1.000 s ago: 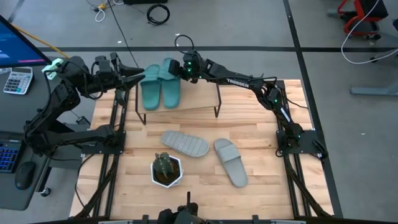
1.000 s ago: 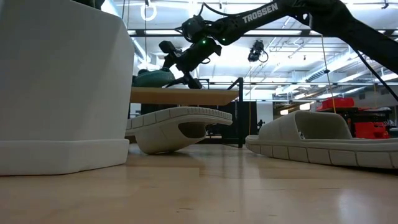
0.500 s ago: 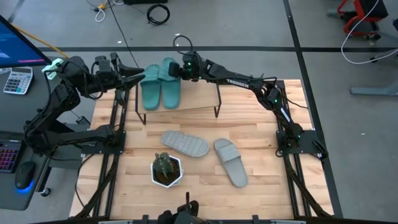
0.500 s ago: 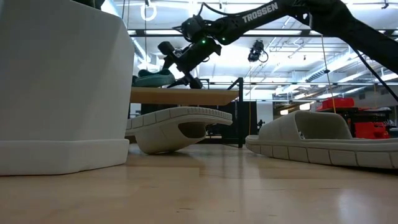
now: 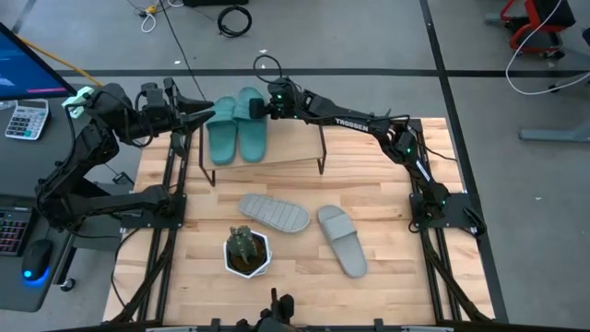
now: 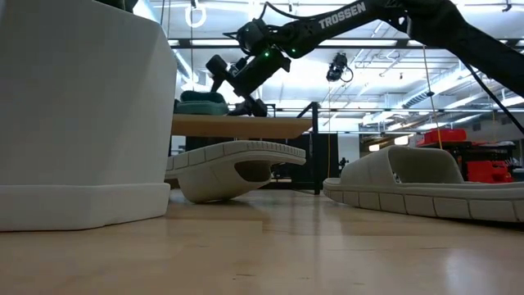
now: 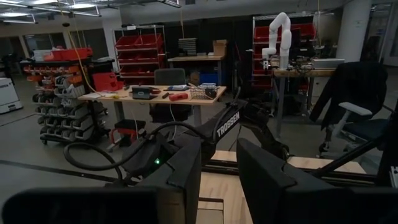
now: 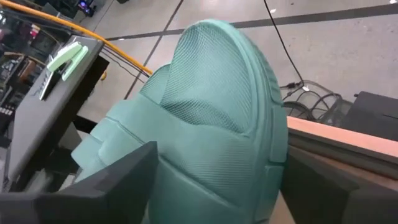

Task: Pick and place slides into the shelf
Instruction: Put the green slipper on the shelf, then put the right gray slipper on the shelf

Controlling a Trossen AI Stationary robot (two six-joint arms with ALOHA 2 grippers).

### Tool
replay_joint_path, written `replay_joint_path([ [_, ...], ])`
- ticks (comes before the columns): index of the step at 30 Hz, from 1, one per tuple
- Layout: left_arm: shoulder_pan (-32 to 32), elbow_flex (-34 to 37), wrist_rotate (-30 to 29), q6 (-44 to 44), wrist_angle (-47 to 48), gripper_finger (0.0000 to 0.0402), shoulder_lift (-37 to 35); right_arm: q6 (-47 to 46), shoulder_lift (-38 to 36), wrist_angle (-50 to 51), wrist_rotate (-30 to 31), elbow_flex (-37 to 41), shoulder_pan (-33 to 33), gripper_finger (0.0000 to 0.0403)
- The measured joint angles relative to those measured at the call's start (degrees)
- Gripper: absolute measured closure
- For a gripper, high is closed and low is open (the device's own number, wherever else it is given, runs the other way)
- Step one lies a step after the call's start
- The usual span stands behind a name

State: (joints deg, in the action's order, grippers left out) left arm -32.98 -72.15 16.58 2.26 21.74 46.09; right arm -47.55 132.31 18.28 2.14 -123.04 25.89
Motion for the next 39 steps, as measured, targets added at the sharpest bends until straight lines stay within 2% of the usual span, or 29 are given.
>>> replay_joint_path([
  [5, 0.0, 0.0, 0.0, 0.0, 0.0, 0.0294, 0.0, 0.3, 0.0, 0.2, -0.3, 0.0, 0.0, 0.0031],
  [10, 0.0, 0.0, 0.0, 0.0, 0.0, 0.0294, 0.0, 1.3, 0.0, 0.5, 0.8, 0.0, -0.1, 0.0015],
  [17, 0.0, 0.0, 0.0, 0.0, 0.1, 0.0294, 0.0, 2.2, 0.0, 1.0, 3.8, 0.0, -0.2, 0.0024],
  [30, 0.0, 0.0, 0.0, 0.0, 0.9, 0.0294, 0.0, 4.5, 0.0, 0.3, 4.2, 0.0, -0.1, 0.0040],
  [39, 0.0, 0.0, 0.0, 0.0, 0.9, 0.0294, 0.0, 6.2, 0.0, 0.3, 4.6, 0.0, 1.6, 0.0084],
])
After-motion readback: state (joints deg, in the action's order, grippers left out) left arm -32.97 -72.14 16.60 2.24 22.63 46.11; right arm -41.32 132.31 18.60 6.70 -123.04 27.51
